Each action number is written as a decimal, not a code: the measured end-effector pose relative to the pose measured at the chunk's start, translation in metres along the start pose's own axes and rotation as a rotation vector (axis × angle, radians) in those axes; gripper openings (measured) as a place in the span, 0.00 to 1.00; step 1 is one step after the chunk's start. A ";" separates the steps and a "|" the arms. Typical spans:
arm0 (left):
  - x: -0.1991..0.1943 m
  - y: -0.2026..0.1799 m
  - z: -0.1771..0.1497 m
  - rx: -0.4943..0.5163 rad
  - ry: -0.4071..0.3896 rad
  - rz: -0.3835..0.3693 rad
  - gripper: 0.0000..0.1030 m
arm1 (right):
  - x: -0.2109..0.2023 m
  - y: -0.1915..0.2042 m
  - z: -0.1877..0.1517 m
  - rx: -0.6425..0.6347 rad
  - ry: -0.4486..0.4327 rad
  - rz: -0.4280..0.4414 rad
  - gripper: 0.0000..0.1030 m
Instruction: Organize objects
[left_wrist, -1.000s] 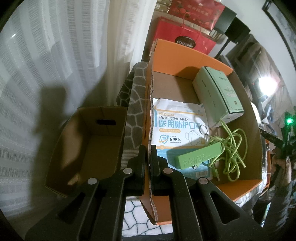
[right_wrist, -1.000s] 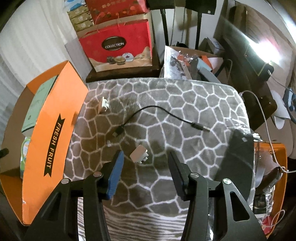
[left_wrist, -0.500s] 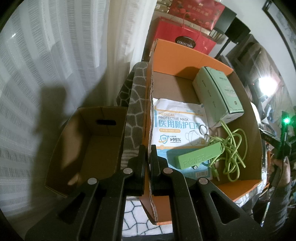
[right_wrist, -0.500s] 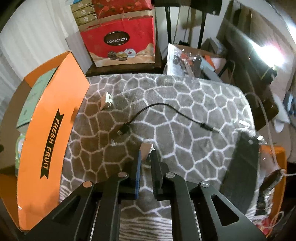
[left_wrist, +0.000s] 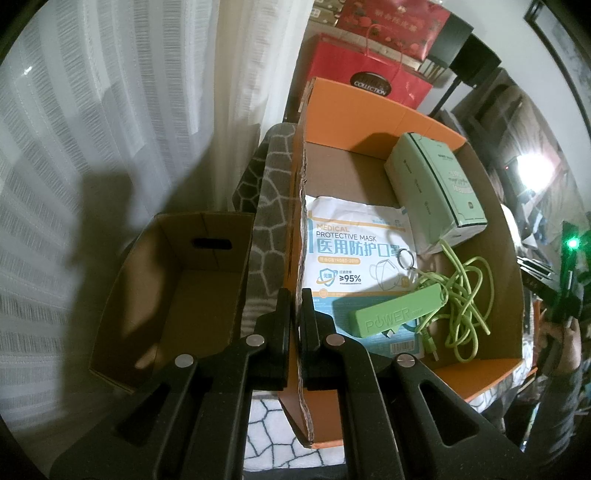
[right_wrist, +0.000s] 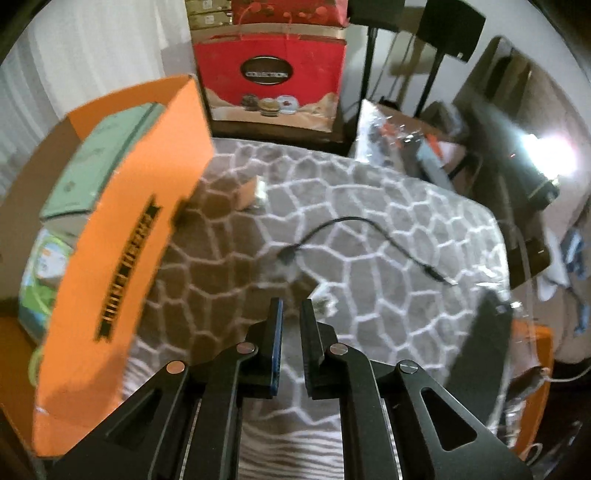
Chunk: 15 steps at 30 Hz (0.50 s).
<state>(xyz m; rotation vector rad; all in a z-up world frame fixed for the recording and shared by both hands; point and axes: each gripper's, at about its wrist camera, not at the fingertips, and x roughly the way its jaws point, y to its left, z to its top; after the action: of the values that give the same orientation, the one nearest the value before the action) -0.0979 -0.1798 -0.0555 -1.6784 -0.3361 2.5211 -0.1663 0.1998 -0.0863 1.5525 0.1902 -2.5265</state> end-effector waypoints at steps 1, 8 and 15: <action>0.000 -0.002 0.000 0.000 0.000 0.000 0.04 | 0.000 0.001 0.001 0.007 -0.001 0.025 0.08; 0.000 -0.002 0.000 0.002 0.000 0.004 0.04 | -0.011 -0.007 0.008 0.080 -0.029 0.138 0.13; 0.000 -0.002 0.000 0.003 0.000 0.005 0.04 | -0.014 -0.029 0.008 0.118 -0.041 0.019 0.39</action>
<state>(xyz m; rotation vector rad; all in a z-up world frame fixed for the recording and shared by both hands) -0.0982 -0.1777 -0.0548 -1.6796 -0.3281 2.5242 -0.1726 0.2274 -0.0695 1.5345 0.0211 -2.5953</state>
